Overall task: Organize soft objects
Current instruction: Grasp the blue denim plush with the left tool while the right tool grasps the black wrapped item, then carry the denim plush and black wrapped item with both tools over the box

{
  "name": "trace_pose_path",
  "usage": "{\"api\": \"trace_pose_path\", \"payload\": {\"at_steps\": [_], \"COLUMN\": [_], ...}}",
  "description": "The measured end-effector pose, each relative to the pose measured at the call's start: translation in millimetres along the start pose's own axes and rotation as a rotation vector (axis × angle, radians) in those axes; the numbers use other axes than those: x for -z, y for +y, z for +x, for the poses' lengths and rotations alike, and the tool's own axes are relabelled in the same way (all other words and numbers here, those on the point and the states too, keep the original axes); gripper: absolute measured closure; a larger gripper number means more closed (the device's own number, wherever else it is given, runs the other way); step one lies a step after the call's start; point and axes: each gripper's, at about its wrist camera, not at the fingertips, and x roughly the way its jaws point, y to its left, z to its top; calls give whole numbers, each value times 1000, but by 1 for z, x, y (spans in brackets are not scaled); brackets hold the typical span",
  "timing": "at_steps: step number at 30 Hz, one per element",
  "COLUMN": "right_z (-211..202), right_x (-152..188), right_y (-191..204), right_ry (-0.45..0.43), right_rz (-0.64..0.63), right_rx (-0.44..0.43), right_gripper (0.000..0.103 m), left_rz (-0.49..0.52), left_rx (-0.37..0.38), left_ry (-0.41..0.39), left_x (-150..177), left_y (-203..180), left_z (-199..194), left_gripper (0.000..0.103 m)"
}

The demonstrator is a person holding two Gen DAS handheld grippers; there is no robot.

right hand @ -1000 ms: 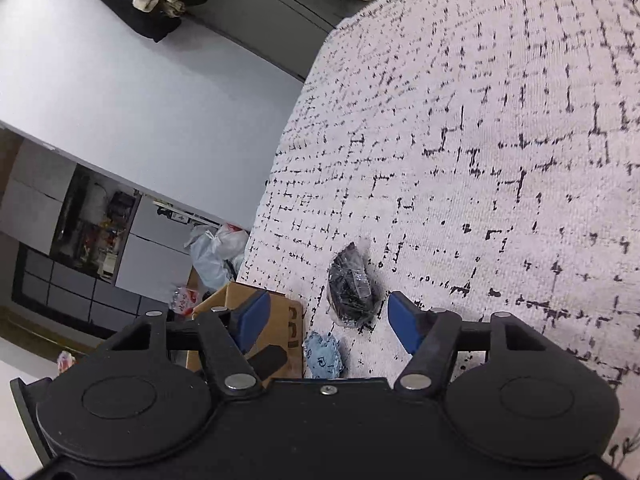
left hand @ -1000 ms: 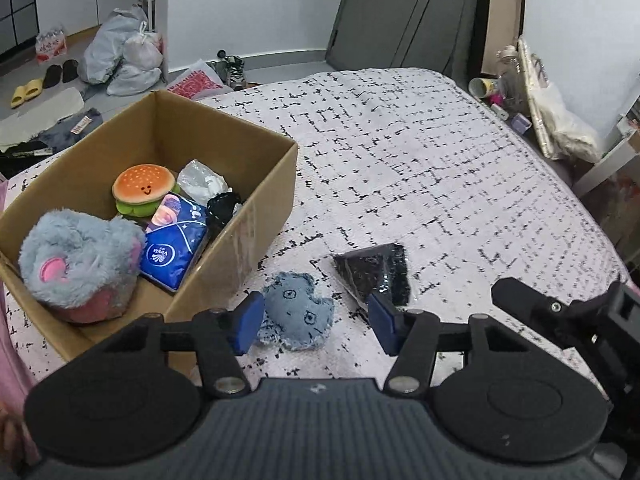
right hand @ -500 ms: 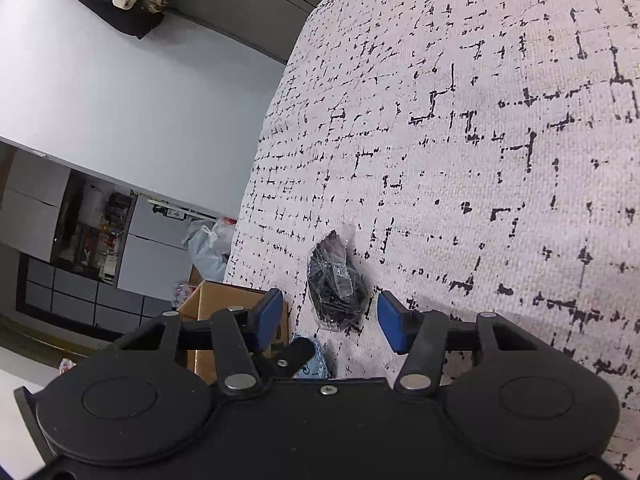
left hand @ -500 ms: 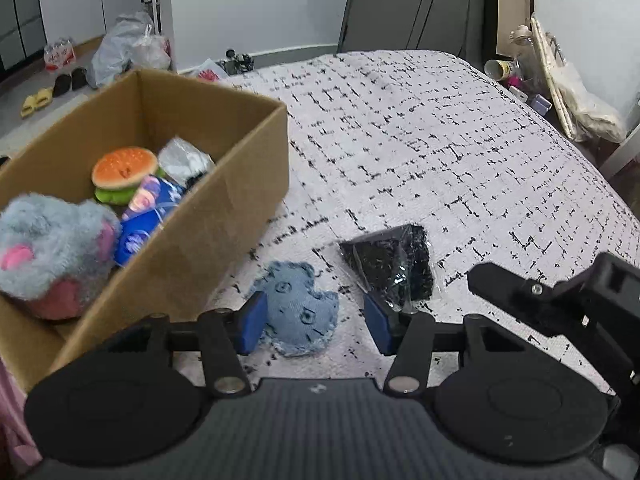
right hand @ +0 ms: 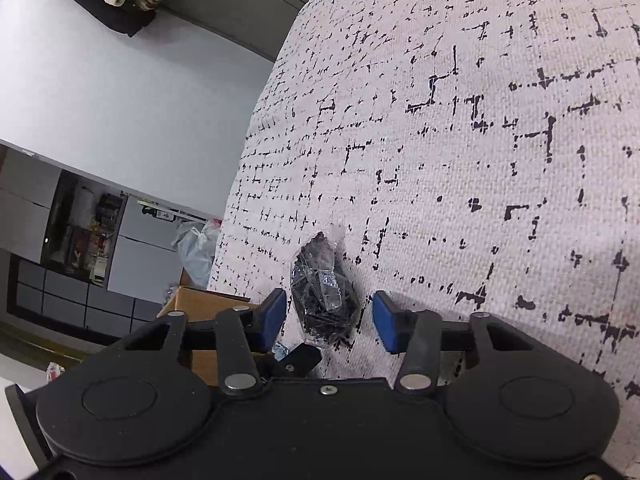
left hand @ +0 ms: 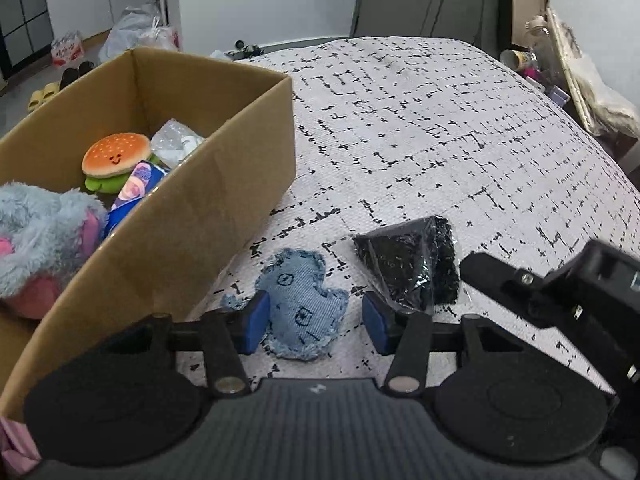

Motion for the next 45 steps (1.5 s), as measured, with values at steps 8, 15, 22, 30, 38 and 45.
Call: {"api": "trace_pose_path", "payload": {"at_steps": [8,15,22,30,38,45], "right_z": [-2,-18,-37,-57,-70,-76], "right_x": [4,4,7,15,29,43], "right_y": [7,17,36,62,99,129], "right_ry": [-19,-73,-119,-158,-149,-141], "right_rz": [-36,-60,-104,-164,-243,-323], "right_rx": [16,34,36,17,-62,-115], "right_gripper": [95,100,101,103,103,103], "left_rz": [-8,-27,-45,-47,-95,-115], "left_rx": [40,132,223,257,231,231], "left_ry": [1,-30,-42,-116,-156,-119], "left_x": [-6,-10,-19,-32,-48,-47], "left_y": [10,17,34,68,116,144], "left_z": [-9,-42,-75,-110,-130,-131], "left_gripper": [83,83,83,83,83,83]}}
